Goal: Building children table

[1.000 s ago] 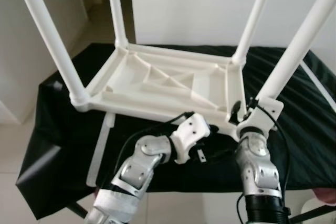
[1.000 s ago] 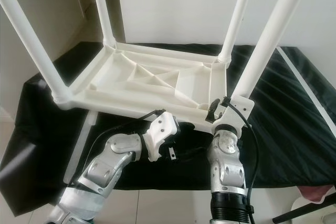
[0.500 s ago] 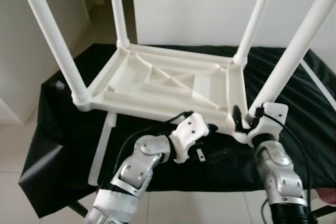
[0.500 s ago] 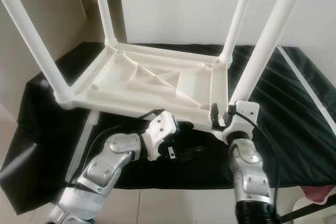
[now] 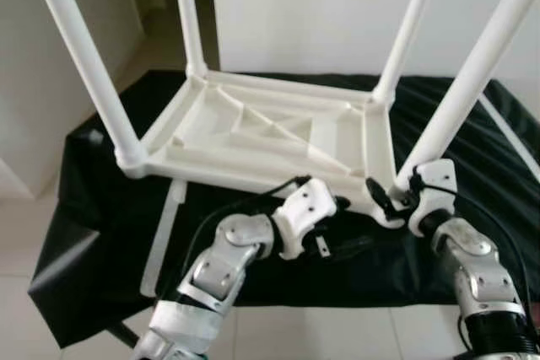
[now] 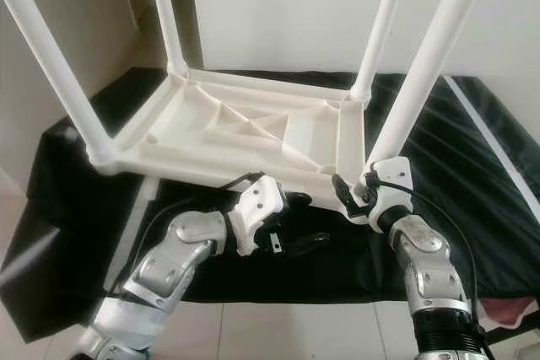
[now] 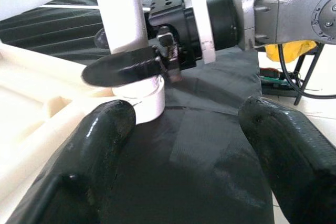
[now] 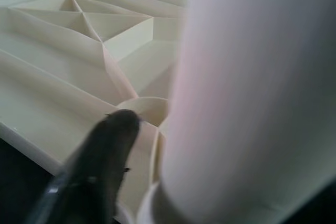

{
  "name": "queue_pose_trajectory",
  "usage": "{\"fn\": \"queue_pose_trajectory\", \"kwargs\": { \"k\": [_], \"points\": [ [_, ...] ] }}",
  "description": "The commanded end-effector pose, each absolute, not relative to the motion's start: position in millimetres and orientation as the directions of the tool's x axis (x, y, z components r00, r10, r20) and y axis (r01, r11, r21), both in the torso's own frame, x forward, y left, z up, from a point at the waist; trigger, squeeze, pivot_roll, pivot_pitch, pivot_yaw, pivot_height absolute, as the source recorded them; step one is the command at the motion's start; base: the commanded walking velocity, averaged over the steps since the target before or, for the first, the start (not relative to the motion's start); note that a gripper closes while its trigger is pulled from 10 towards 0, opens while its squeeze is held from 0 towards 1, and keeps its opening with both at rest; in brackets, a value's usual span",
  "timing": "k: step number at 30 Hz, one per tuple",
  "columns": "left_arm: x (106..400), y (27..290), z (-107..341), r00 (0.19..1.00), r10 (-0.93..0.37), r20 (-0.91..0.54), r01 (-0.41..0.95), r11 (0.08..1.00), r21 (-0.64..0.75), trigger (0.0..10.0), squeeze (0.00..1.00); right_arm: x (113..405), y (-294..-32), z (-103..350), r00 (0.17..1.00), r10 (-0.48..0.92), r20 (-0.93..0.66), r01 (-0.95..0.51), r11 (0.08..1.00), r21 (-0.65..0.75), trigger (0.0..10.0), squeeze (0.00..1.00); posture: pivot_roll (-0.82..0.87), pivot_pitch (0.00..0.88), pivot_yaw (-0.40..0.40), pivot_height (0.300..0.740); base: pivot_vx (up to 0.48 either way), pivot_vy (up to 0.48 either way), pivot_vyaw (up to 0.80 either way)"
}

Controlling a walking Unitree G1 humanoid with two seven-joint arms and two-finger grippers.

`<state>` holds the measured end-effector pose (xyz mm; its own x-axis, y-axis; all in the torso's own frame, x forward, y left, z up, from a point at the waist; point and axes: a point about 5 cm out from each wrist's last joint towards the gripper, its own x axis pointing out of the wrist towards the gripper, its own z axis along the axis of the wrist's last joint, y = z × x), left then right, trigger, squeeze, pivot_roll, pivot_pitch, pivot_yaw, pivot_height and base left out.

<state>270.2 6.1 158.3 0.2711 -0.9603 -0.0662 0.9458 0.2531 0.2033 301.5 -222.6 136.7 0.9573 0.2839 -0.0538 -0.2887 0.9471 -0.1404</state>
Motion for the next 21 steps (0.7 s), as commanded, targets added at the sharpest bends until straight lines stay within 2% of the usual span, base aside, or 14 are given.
{"fn": "queue_pose_trajectory", "kwargs": {
  "k": [1,12,13,21],
  "points": [
    [274.8,9.9,162.2,0.348,-0.936,-0.049,0.919,0.330,0.215,10.0,0.00,301.1,-218.0,130.1,0.943,0.322,-0.086,-0.331,0.934,-0.135,0.0,0.00,0.03,0.000,-0.051,0.740,0.000,0.000,0.00],
    [276.2,12.6,161.8,0.360,-0.932,-0.052,0.915,0.341,0.216,10.0,0.00,298.5,-222.7,125.2,0.940,0.325,-0.106,-0.338,0.931,-0.136,0.0,0.00,0.04,0.000,-0.053,0.740,0.000,0.000,0.00],
    [275.9,12.1,161.3,0.354,-0.934,-0.055,0.917,0.335,0.216,10.0,0.00,295.9,-224.5,125.3,0.949,0.298,-0.106,-0.309,0.945,-0.105,10.0,0.00,0.02,0.000,-0.036,0.740,0.000,0.000,0.00],
    [274.4,9.8,160.2,0.332,-0.941,-0.060,0.926,0.313,0.211,10.0,0.00,295.0,-222.2,132.7,0.986,0.135,-0.095,-0.137,0.990,-0.016,10.0,0.00,0.00,0.000,-0.025,0.740,0.000,0.000,0.00]
  ]
}}
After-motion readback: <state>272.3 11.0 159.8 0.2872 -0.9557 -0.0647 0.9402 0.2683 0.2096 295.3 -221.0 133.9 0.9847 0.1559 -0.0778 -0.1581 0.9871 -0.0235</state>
